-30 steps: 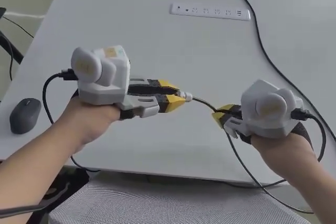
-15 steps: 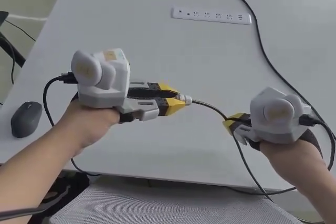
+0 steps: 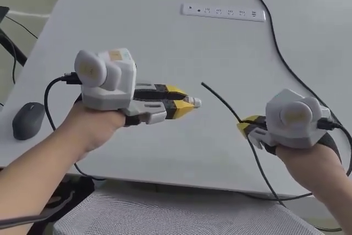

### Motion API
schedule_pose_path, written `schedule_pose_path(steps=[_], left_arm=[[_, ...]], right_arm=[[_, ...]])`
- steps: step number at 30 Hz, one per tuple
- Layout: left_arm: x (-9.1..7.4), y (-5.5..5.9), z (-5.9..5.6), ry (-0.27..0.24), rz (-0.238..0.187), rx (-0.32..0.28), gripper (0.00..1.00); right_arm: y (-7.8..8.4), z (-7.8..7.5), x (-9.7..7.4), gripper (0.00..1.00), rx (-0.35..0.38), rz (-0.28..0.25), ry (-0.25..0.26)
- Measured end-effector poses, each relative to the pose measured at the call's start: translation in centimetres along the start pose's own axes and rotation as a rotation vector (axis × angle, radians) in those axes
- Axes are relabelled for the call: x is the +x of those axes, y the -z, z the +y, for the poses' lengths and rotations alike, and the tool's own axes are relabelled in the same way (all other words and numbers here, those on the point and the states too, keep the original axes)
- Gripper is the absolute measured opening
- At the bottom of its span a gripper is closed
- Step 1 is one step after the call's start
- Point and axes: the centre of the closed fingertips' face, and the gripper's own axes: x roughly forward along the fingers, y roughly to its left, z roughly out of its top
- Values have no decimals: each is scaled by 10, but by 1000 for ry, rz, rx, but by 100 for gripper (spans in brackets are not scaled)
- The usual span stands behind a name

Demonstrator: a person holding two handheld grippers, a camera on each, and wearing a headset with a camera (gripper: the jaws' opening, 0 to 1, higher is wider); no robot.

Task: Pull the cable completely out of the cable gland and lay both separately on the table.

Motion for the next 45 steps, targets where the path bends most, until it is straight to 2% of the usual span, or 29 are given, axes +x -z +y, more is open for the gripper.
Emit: schedule_pose_path(steps=[7,14,26,36,43,45], left_arm=[[2,2,0,3,1,1,15],[2,11,0,7,8,-1,15],[-2,25,5,8,-1,-15,15],[-16,41,11,4,-8,-33,15],[-30,55,17,1,-15,-47,15],[-32,60,20,1,-9,-49,15]], right_arm=[[-7,1,-2,0,-10,-4,6],[-19,2,-2,0,-36,-8,11],[-52,-5,6,0,-108,-14,25],[-75,2,18,0,-179,-10,44],[-95,6,35,0,-230,2,49],[-103,6,40,0,-223,0,52]])
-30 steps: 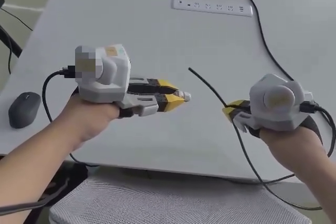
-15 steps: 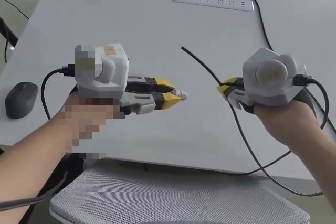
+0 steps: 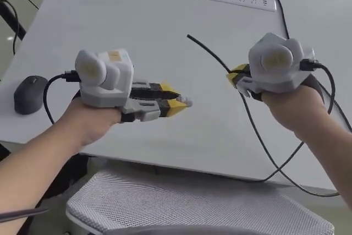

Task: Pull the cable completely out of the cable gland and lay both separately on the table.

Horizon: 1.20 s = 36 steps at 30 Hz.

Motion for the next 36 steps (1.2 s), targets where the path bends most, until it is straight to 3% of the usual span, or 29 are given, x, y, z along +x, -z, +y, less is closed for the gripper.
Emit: schedule_pose_path(steps=[7,15,30,36], left_arm=[[-9,16,14,-7,0,13,15],[-16,27,35,-4,-8,22,15],[-22,59,70,7,32,22,15],[-25,71,86,-1,54,20,15]], right_arm=[[-35,2,25,0,-13,-21,-7],[-65,24,62,0,-75,-34,-53],[-100,57,136,0,-171,-38,-184],[-103,77,162,0,-218,-22,-246]])
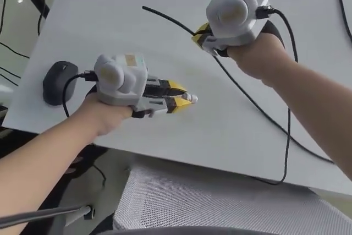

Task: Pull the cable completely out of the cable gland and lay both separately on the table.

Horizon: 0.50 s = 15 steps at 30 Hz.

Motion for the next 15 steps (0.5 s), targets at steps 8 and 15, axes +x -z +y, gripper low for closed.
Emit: schedule_pose_path(steps=[8,15], left_arm=[[0,15,12,-7,12,-27,15],[3,21,24,-26,10,-41,15]], right_arm=[[5,29,31,0,-84,49,-77],[13,39,42,0,-107,71,-96]])
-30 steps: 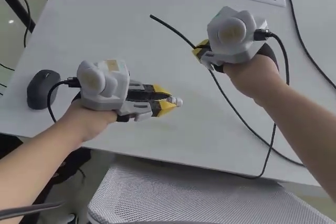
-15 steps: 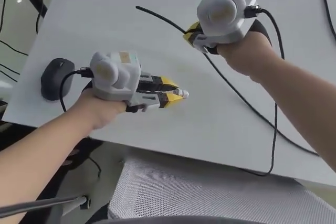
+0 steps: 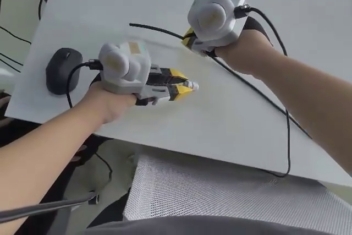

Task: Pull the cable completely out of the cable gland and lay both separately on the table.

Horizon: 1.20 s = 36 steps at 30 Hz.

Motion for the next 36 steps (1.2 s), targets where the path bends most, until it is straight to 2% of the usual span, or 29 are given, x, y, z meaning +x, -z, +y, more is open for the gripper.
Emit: schedule_pose_path(steps=[6,17,27,36], left_arm=[[3,9,3,2,28,7,15],[3,15,7,-3,28,2,15],[3,15,11,-7,26,0,16],[4,20,7,-12,78,59,16]], right_arm=[[3,3,9,0,5,19,-12],[7,7,15,0,23,22,-29],[8,6,17,0,26,20,-19],[8,5,19,0,-33,38,7]])
